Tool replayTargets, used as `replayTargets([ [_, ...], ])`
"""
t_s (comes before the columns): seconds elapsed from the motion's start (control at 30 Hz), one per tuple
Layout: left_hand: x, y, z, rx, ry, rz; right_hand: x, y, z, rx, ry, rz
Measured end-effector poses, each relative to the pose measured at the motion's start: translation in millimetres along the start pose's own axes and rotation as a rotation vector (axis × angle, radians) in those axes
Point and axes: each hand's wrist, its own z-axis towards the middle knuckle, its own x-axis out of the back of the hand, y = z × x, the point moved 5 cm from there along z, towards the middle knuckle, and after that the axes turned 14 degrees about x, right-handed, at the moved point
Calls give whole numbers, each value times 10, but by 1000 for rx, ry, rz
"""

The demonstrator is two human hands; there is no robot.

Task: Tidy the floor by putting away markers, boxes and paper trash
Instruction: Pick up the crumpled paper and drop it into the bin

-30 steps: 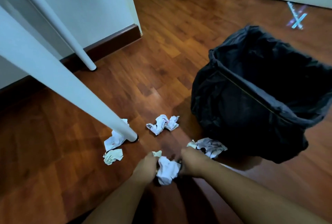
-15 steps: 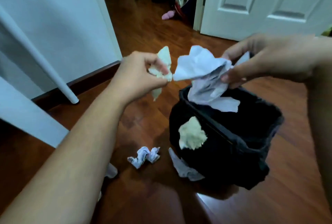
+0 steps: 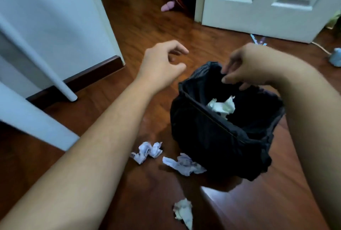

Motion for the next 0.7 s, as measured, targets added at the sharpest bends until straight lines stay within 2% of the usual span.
replayTargets([
  [0.07, 39, -350, 32, 97, 47, 55, -327, -395, -57, 146, -200, 132],
  [0.13, -58, -853, 16, 220, 62, 141, -962, -609, -108, 187, -480, 170],
  [0.23, -437, -1645, -172, 376, -94, 326, -2063, -477, -115, 196, -709, -82],
  [0.3, -766, -2099, -418, 440, -280, 519, -2652, -230, -170, 203, -702, -246],
  [0.37, -1039, -2466, -694, 467, -444, 697, -3089, 59, -258, 142, -660, -311],
  [0.47, -1321, -3000, -1018, 533, -619, 810, -3560, 427, -372, 88, -628, -417],
  [0.57, -1479, -3324, -1235, 551, -661, 765, -3787, 675, -524, 84, -612, -443],
  [0.7, -1551, -3387, -1480, 545, -579, 629, -3902, 837, -645, 134, -645, -483],
])
